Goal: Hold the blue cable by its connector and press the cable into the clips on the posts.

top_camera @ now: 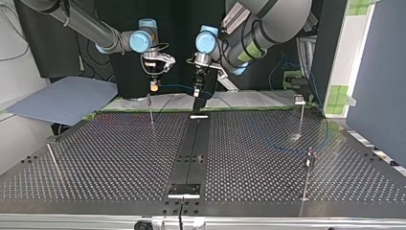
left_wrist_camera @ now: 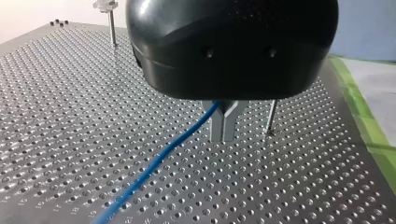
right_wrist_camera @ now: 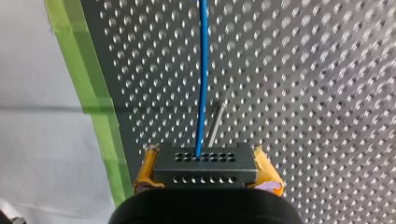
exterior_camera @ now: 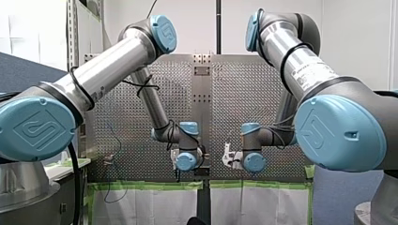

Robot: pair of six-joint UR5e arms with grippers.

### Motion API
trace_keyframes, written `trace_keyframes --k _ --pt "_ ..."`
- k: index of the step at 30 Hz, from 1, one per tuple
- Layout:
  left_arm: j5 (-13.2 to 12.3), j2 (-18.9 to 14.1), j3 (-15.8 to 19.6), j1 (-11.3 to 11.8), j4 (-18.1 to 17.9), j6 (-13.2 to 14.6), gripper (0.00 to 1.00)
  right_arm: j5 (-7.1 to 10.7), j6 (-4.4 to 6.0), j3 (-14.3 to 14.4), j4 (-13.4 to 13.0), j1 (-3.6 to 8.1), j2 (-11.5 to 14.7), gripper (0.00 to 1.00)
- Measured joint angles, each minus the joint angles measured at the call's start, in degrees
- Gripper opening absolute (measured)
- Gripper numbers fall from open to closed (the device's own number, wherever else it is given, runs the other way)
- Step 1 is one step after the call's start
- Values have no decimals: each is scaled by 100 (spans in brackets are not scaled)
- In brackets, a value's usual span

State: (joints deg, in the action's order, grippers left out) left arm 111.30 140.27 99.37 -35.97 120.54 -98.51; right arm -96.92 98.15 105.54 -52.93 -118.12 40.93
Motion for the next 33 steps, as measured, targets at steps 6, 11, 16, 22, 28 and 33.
trace_keyframes --k 6,11,16,22,28,33 --pt "145 250 -268 -84 -24 4 0 30 21 117 -169 225 -25 0" --pt "164 502 -487 -149 -36 -3 0 40 7 180 -260 321 -30 0" --pt "181 759 -626 -223 -92 -74 0 34 -80 299 -342 373 -32 0" --pt "198 887 -741 -300 -115 -119 0 25 -91 482 -499 450 -33 0" --pt "208 1099 -869 -369 -119 -124 0 44 -49 558 -624 577 -35 0" --pt "236 1281 -963 -427 -131 -153 0 193 -12 562 -776 665 -41 0"
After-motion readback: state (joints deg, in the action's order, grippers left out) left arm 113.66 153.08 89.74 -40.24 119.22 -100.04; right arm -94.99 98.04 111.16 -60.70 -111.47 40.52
